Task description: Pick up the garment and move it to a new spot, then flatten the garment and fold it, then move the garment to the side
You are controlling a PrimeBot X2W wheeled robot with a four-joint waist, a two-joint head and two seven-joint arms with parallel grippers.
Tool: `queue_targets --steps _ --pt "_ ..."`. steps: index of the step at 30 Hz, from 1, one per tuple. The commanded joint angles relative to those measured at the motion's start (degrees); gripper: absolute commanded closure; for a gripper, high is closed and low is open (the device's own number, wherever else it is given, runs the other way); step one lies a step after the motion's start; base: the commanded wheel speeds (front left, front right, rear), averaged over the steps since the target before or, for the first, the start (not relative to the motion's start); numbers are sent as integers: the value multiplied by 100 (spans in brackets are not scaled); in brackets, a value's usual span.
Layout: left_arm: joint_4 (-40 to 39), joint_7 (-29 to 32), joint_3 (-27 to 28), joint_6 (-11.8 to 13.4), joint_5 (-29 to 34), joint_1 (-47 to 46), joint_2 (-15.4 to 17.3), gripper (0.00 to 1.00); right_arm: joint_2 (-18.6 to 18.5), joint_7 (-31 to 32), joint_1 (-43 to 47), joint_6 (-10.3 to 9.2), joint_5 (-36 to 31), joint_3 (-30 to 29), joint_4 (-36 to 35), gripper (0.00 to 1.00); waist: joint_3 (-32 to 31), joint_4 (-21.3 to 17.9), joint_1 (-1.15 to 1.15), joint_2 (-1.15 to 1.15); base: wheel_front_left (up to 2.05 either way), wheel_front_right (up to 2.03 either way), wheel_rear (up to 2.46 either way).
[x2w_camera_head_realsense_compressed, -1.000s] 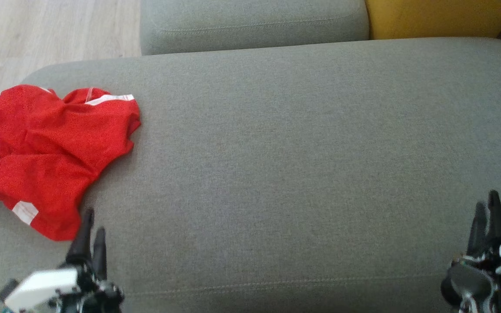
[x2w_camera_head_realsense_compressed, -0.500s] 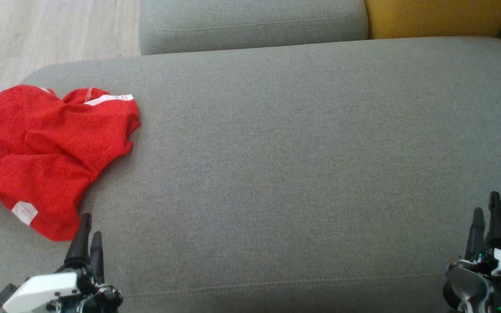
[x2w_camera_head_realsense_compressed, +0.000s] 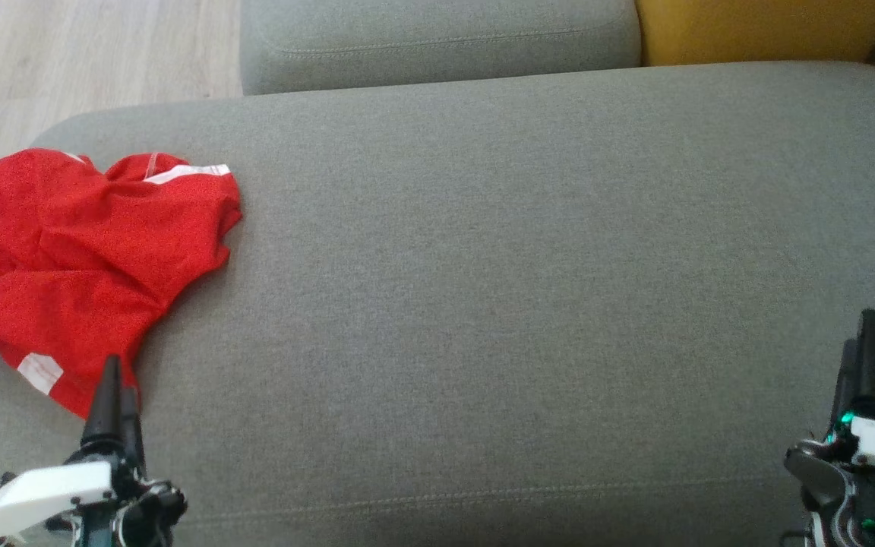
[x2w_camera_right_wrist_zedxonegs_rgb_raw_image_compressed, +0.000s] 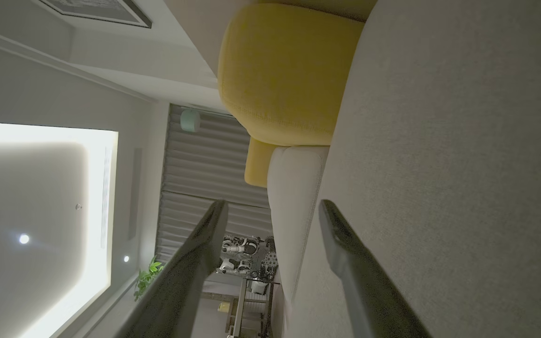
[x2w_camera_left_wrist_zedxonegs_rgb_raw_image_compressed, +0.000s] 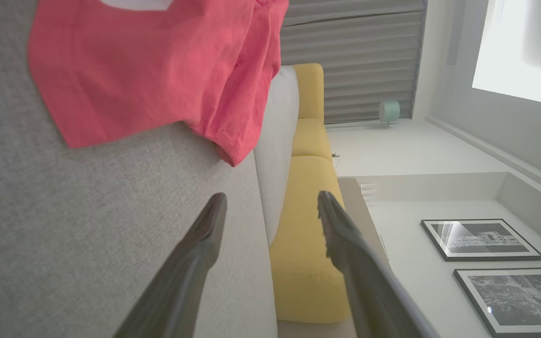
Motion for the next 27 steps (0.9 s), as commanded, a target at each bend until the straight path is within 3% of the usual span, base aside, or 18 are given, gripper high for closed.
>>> queue_targets --steps 1,15,27 --pt "-270 -63 146 -30 177 -321 65 0 -38 -71 -378 11 -320 91 -315 0 11 0 0 0 0 0 0" --pt "-815 -281 368 -35 1045 -461 73 0 -40 -289 -554 16 -1686 373 -722 0 72 4 0 0 0 0 0" --pt "-1575 -498 156 119 2224 -470 81 0 -52 -506 -711 20 -3453 925 -1132 0 147 -14 0 0 0 0 0"
